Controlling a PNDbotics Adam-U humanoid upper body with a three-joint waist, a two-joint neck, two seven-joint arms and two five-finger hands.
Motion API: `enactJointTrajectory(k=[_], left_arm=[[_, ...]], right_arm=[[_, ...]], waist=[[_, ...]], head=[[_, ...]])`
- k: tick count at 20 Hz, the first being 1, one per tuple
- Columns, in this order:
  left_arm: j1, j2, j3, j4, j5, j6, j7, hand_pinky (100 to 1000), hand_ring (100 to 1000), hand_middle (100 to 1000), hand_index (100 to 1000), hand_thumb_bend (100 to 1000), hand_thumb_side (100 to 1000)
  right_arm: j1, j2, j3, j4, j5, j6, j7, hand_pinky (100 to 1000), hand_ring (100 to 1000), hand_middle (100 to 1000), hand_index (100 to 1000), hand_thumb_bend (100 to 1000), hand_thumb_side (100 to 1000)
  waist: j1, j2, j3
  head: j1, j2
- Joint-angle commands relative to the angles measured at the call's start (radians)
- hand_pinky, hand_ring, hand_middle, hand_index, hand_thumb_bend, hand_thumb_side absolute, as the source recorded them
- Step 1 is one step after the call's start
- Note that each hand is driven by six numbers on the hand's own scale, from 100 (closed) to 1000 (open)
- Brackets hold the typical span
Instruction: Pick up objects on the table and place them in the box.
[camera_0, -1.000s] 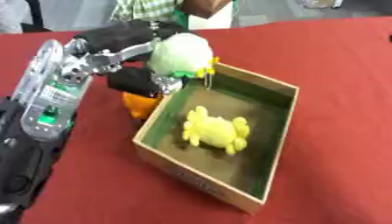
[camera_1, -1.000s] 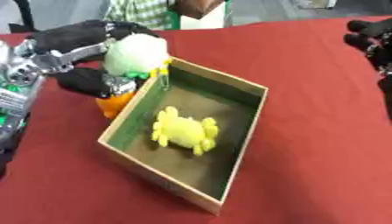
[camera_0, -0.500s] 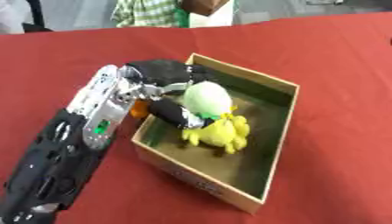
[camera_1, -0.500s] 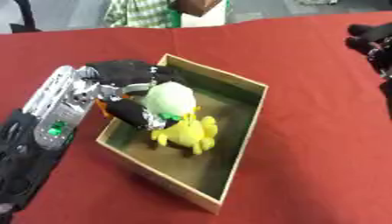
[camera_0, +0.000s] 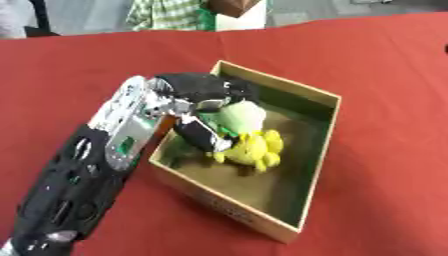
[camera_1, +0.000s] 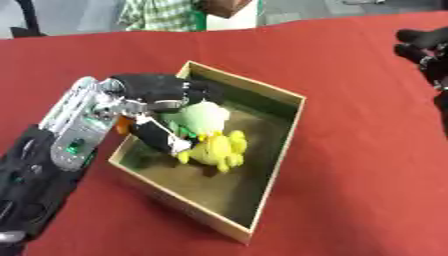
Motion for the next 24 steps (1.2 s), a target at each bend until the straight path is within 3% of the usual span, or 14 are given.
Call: enactJointTrajectory(k=[1, 3, 6, 8, 9, 11, 12, 13, 14, 16, 19, 20, 21, 24], left_arm=[[-0.023, 0.006, 0.006, -0.014, -0.005, 0.013, 0.008, 869, 961, 1000, 1000, 517, 1000], [-0.023, 0.005, 0.001, -0.008, -0.015, 0.025, 0.027, 867, 959, 1000, 1000, 512, 1000], [-0.022, 0.003, -0.005, -0.005, -0.007, 0.017, 0.029, 865, 959, 1000, 1000, 415, 997], [-0.022, 0.003, -0.007, -0.010, 0.003, 0.003, 0.015, 863, 956, 1000, 1000, 148, 587], [-0.022, 0.003, -0.007, -0.012, 0.007, -0.006, 0.003, 867, 958, 1000, 1000, 129, 492], [-0.023, 0.003, -0.005, -0.016, 0.018, -0.024, -0.024, 869, 959, 1000, 1000, 261, 581], [-0.023, 0.002, -0.001, -0.019, 0.023, -0.026, -0.029, 871, 959, 1000, 1000, 474, 940], [-0.023, 0.002, 0.004, -0.020, 0.024, -0.021, -0.026, 866, 954, 1000, 1000, 498, 1000], [-0.023, 0.003, 0.009, -0.020, 0.021, -0.008, -0.014, 864, 953, 1000, 1000, 510, 1000], [-0.021, 0.004, 0.009, -0.017, 0.020, 0.018, 0.014, 855, 950, 1000, 1000, 482, 1000], [-0.020, 0.003, 0.010, -0.019, 0.041, 0.058, 0.059, 851, 963, 1000, 1000, 344, 1000], [-0.020, 0.003, 0.011, -0.023, 0.049, 0.072, 0.077, 855, 966, 1000, 1000, 188, 1000], [-0.020, 0.004, 0.010, -0.027, 0.054, 0.083, 0.096, 857, 969, 1000, 1000, 113, 1000], [-0.017, 0.007, 0.007, -0.033, 0.055, 0.108, 0.139, 936, 1000, 1000, 1000, 100, 1000]], right_arm=[[-0.004, -0.012, -0.008, -0.016, 0.005, 0.001, 0.001, 863, 811, 558, 914, 100, 641], [-0.004, -0.012, -0.007, -0.016, 0.004, 0.002, 0.002, 863, 811, 558, 914, 100, 641], [-0.003, -0.012, -0.008, -0.016, 0.005, 0.003, 0.002, 863, 811, 557, 914, 100, 639], [-0.003, -0.012, -0.008, -0.016, 0.005, 0.003, 0.001, 863, 811, 557, 914, 100, 639], [-0.003, -0.012, -0.008, -0.016, 0.004, 0.003, 0.001, 863, 811, 557, 914, 100, 639], [-0.003, -0.012, -0.007, -0.016, 0.005, 0.003, 0.002, 863, 811, 557, 913, 100, 639], [-0.002, -0.012, -0.007, -0.016, 0.005, 0.004, 0.002, 863, 809, 556, 913, 100, 638], [-0.001, -0.012, -0.007, -0.016, 0.005, 0.004, 0.002, 863, 809, 555, 912, 100, 638], [-0.001, -0.011, -0.007, -0.016, 0.005, 0.005, 0.002, 863, 808, 555, 912, 100, 638], [-0.001, -0.011, -0.007, -0.016, 0.005, 0.005, 0.002, 863, 808, 554, 912, 100, 635], [-0.001, -0.011, -0.007, -0.016, 0.007, 0.009, 0.001, 864, 807, 553, 912, 100, 636], [-0.001, -0.011, -0.007, -0.016, 0.008, 0.011, 0.001, 864, 807, 551, 912, 100, 634], [-0.002, -0.011, -0.006, -0.016, 0.009, 0.013, 0.001, 864, 807, 551, 912, 100, 634], [-0.002, -0.011, -0.006, -0.016, 0.012, 0.016, 0.001, 865, 804, 548, 911, 100, 631]], waist=[[-0.006, -0.022, -0.003], [-0.006, -0.022, -0.003], [-0.006, -0.022, -0.002], [-0.006, -0.023, -0.002], [-0.006, -0.024, -0.002], [-0.006, -0.024, -0.002], [-0.007, -0.024, -0.003], [-0.007, -0.025, -0.003], [-0.007, -0.025, -0.003], [-0.007, -0.025, -0.002], [-0.007, -0.024, 0.000], [-0.007, -0.024, 0.001], [-0.008, -0.024, 0.001], [-0.008, -0.022, 0.003]], head=[[0.005, -0.003], [0.006, -0.003], [0.006, -0.004], [0.007, -0.004], [0.007, -0.004], [0.007, -0.006], [0.008, -0.006], [0.008, -0.006], [0.008, -0.007], [0.008, -0.008], [0.008, -0.009], [0.008, -0.009], [0.008, -0.010], [0.006, -0.012]])
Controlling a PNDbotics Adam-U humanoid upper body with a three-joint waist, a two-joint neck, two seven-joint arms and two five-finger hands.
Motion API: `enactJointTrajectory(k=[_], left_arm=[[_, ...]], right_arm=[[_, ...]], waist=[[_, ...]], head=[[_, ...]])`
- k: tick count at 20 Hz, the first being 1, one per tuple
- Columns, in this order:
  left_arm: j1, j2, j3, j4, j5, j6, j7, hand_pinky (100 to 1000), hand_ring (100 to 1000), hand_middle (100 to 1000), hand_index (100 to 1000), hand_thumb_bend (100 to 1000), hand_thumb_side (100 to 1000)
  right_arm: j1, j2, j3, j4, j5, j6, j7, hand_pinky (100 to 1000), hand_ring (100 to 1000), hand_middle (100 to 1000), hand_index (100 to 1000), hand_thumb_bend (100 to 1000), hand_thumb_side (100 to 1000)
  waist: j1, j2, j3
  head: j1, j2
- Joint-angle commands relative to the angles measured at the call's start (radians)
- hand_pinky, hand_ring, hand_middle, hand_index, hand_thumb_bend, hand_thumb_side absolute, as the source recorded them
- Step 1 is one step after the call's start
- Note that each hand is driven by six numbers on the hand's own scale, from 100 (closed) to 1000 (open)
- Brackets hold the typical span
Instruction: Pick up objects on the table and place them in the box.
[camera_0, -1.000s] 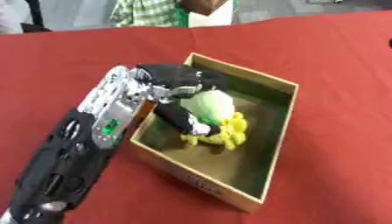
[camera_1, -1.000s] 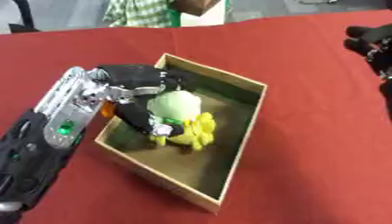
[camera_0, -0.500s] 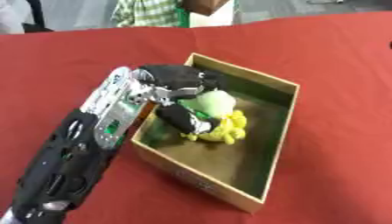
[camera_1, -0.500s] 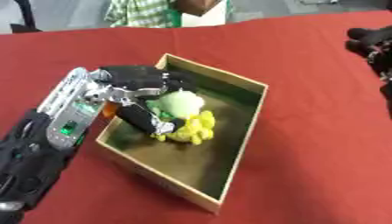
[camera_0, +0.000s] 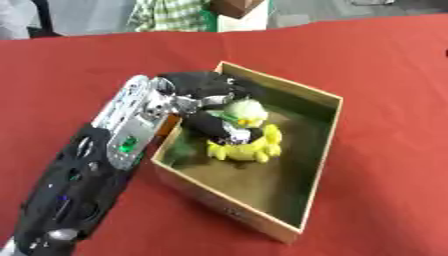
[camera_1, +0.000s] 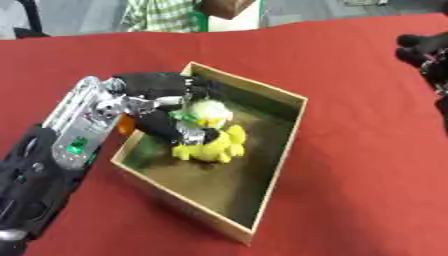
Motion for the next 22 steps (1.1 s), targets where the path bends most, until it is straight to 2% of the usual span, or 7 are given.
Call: enactJointTrajectory(k=[1, 7, 8, 14, 15, 18, 22], left_arm=[[-0.015, 0.008, 0.008, -0.020, 0.013, 0.026, 0.035, 951, 1000, 1000, 1000, 100, 1000], [-0.014, 0.005, 0.002, -0.022, 0.084, 0.015, 0.080, 1000, 1000, 1000, 928, 100, 981], [-0.013, 0.002, 0.001, -0.022, 0.098, 0.008, 0.094, 980, 1000, 1000, 831, 100, 287], [-0.015, 0.007, -0.003, -0.027, 0.078, -0.060, 0.129, 972, 1000, 1000, 1000, 100, 181], [-0.015, 0.007, -0.004, -0.027, 0.066, -0.074, 0.117, 978, 1000, 1000, 1000, 100, 226], [-0.014, 0.007, 0.005, -0.030, 0.051, -0.087, 0.101, 959, 1000, 1000, 1000, 100, 899], [-0.011, 0.024, 0.037, -0.071, 0.043, -0.028, 0.179, 793, 915, 973, 1000, 100, 1000]], right_arm=[[-0.009, -0.011, -0.006, -0.016, 0.009, 0.006, -0.001, 865, 804, 547, 911, 100, 631], [-0.010, -0.010, -0.005, -0.016, 0.011, 0.010, 0.001, 865, 801, 543, 910, 100, 629], [-0.009, -0.010, -0.005, -0.016, 0.012, 0.010, 0.002, 865, 801, 543, 911, 100, 628], [-0.009, -0.010, -0.004, -0.016, 0.014, 0.011, 0.005, 868, 800, 541, 911, 100, 626], [-0.009, -0.009, -0.004, -0.016, 0.015, 0.011, 0.006, 868, 800, 540, 911, 100, 626], [-0.008, -0.009, -0.004, -0.016, 0.015, 0.012, 0.007, 869, 800, 541, 912, 100, 629], [-0.006, -0.010, -0.006, -0.016, 0.013, 0.010, 0.005, 868, 800, 541, 911, 100, 631]], waist=[[-0.007, -0.019, 0.001], [-0.009, -0.018, 0.001], [-0.009, -0.017, 0.001], [-0.009, -0.015, 0.002], [-0.009, -0.015, 0.002], [-0.010, -0.017, 0.003], [-0.012, -0.020, 0.003]], head=[[0.000, -0.011], [0.001, -0.013], [0.002, -0.013], [0.001, -0.015], [0.001, -0.015], [0.001, -0.014], [-0.002, -0.015]])
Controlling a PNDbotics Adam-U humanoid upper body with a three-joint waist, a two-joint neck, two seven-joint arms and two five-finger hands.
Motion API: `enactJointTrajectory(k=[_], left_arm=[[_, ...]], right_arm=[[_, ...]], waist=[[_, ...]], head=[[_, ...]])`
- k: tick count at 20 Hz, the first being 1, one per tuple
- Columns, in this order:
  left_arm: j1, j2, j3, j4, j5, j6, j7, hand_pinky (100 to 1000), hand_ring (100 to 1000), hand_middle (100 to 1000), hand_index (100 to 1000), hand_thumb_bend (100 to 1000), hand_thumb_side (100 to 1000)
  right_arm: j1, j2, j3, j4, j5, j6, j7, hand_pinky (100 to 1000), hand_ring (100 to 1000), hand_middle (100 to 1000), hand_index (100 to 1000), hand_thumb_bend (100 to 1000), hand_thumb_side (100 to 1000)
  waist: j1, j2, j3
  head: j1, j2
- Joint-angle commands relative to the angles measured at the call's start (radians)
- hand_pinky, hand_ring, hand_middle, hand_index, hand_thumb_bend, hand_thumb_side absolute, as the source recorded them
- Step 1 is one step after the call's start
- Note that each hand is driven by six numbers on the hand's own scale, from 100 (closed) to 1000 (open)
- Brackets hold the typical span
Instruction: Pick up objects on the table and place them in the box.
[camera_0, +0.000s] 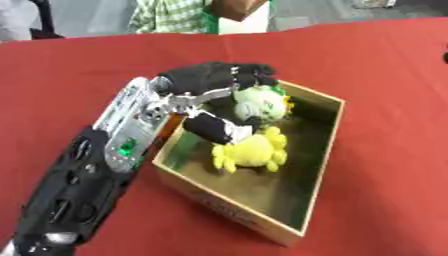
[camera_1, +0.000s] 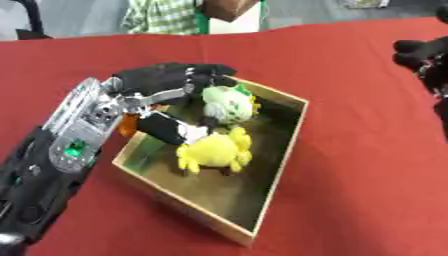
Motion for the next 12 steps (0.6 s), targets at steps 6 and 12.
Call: enactJointTrajectory(k=[6, 12], left_arm=[[-0.002, 0.116, 0.098, -0.143, 0.029, 0.102, 0.102, 679, 838, 922, 1000, 128, 1000], [0.007, 0.267, 0.186, -0.157, 0.071, 0.132, 0.021, 701, 854, 949, 1000, 131, 928]], right_arm=[[-0.004, -0.016, -0.012, -0.016, 0.000, -0.007, -0.009, 867, 799, 542, 910, 100, 632], [-0.004, -0.026, -0.013, -0.016, -0.003, -0.012, -0.014, 865, 798, 542, 909, 100, 637]], waist=[[-0.007, -0.025, 0.005], [-0.003, -0.033, 0.007]], head=[[-0.018, -0.004], [-0.031, 0.014]])
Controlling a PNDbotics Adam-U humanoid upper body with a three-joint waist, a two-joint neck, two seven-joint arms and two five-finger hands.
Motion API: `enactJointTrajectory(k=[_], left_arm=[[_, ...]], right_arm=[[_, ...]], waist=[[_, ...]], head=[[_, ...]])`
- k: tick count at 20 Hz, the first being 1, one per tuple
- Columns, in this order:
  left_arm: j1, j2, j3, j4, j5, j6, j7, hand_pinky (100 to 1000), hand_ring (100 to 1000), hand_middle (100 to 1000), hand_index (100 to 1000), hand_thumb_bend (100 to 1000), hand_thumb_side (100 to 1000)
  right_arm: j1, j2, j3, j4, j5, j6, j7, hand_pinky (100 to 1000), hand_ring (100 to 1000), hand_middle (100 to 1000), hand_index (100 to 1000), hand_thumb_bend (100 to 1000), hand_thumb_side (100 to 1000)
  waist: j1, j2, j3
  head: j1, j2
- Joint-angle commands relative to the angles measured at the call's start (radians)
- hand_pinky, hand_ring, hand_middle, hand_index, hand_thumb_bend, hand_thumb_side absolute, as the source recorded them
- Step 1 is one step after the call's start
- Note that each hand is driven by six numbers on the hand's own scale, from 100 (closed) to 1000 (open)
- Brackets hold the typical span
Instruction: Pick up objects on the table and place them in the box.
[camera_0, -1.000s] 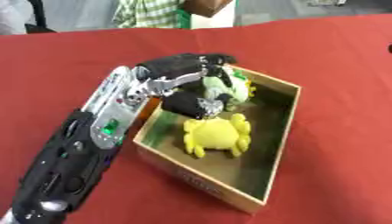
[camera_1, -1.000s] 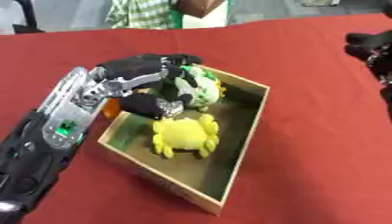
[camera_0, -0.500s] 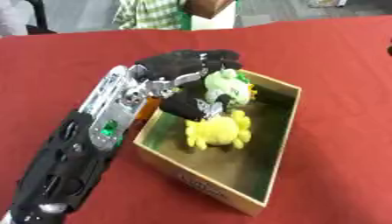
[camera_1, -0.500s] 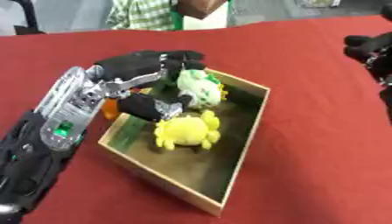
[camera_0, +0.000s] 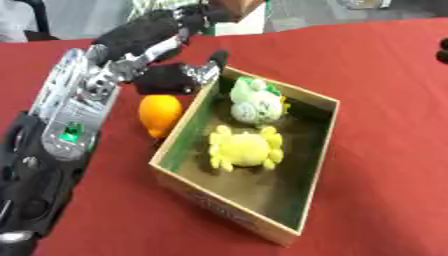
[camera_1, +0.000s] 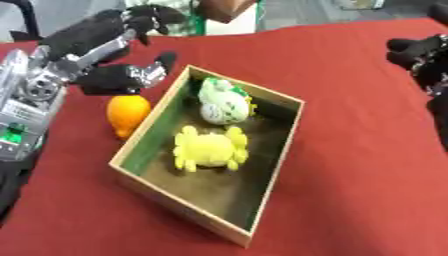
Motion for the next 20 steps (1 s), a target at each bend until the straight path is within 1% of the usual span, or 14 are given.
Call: enactJointTrajectory(k=[1, 2, 3, 4, 5, 6, 7, 10, 11, 14, 17, 18, 20], left_arm=[[-0.007, 0.103, 0.053, -0.007, 0.017, 0.008, -0.053, 705, 857, 953, 1000, 119, 892], [-0.005, 0.124, 0.064, 0.004, 0.020, 0.007, -0.071, 705, 857, 953, 1000, 118, 887], [-0.002, 0.145, 0.074, 0.015, 0.021, 0.005, -0.089, 710, 860, 956, 1000, 116, 842], [0.000, 0.162, 0.084, 0.025, 0.020, 0.002, -0.104, 710, 860, 957, 1000, 115, 837], [0.003, 0.175, 0.094, 0.034, 0.019, -0.002, -0.118, 712, 862, 959, 1000, 100, 800], [0.006, 0.185, 0.102, 0.041, 0.018, -0.006, -0.130, 712, 863, 960, 1000, 100, 792], [0.009, 0.193, 0.110, 0.049, 0.016, -0.009, -0.142, 715, 865, 961, 1000, 100, 763], [0.017, 0.205, 0.125, 0.071, 0.009, -0.022, -0.178, 724, 874, 967, 1000, 100, 731], [0.019, 0.207, 0.128, 0.079, 0.006, -0.027, -0.191, 730, 879, 971, 1000, 100, 701], [0.022, 0.211, 0.136, 0.108, -0.001, -0.041, -0.222, 736, 883, 972, 1000, 100, 692], [0.021, 0.213, 0.139, 0.138, -0.009, -0.060, -0.246, 751, 892, 980, 1000, 169, 697], [0.020, 0.213, 0.140, 0.148, -0.014, -0.066, -0.252, 752, 892, 981, 1000, 177, 700], [0.018, 0.214, 0.139, 0.168, -0.023, -0.076, -0.261, 760, 897, 986, 1000, 219, 725]], right_arm=[[-0.006, -0.027, -0.008, -0.016, -0.004, -0.003, -0.004, 865, 798, 543, 909, 100, 638], [-0.007, -0.029, -0.007, -0.016, -0.006, -0.005, -0.005, 865, 798, 543, 909, 100, 638], [-0.009, -0.032, -0.007, -0.016, -0.008, -0.007, -0.005, 863, 798, 544, 908, 100, 642], [-0.010, -0.034, -0.006, -0.016, -0.010, -0.009, -0.005, 863, 798, 544, 908, 100, 642], [-0.012, -0.036, -0.006, -0.016, -0.012, -0.012, -0.006, 863, 798, 544, 907, 100, 644], [-0.012, -0.037, -0.006, -0.016, -0.013, -0.014, -0.006, 862, 798, 544, 907, 100, 644], [-0.013, -0.038, -0.005, -0.016, -0.014, -0.015, -0.006, 863, 798, 543, 907, 100, 645], [-0.013, -0.038, -0.005, -0.016, -0.014, -0.017, -0.006, 863, 797, 543, 907, 100, 646], [-0.013, -0.038, -0.005, -0.016, -0.014, -0.018, -0.006, 863, 797, 543, 907, 100, 646], [-0.014, -0.038, -0.005, -0.016, -0.012, -0.019, -0.006, 863, 797, 543, 907, 100, 647], [-0.014, -0.037, -0.005, -0.016, -0.011, -0.021, -0.005, 863, 797, 542, 907, 100, 647], [-0.014, -0.037, -0.005, -0.016, -0.011, -0.021, -0.004, 863, 797, 542, 907, 100, 648], [-0.015, -0.037, -0.005, -0.016, -0.011, -0.022, -0.004, 863, 797, 542, 907, 100, 648]], waist=[[-0.003, -0.026, 0.002], [-0.003, -0.027, 0.001], [-0.003, -0.028, 0.001], [-0.004, -0.029, 0.000], [-0.005, -0.029, 0.000], [-0.006, -0.028, 0.000], [-0.008, -0.028, 0.001], [-0.011, -0.025, 0.002], [-0.013, -0.024, 0.003], [-0.016, -0.022, 0.004], [-0.018, -0.020, 0.003], [-0.018, -0.019, 0.003], [-0.020, -0.018, 0.001]], head=[[-0.004, 0.012], [-0.003, 0.015], [-0.001, 0.019], [0.002, 0.022], [0.006, 0.026], [0.010, 0.029], [0.018, 0.031], [0.044, 0.033], [0.055, 0.033], [0.080, 0.033], [0.090, 0.032], [0.091, 0.031], [0.093, 0.028]])
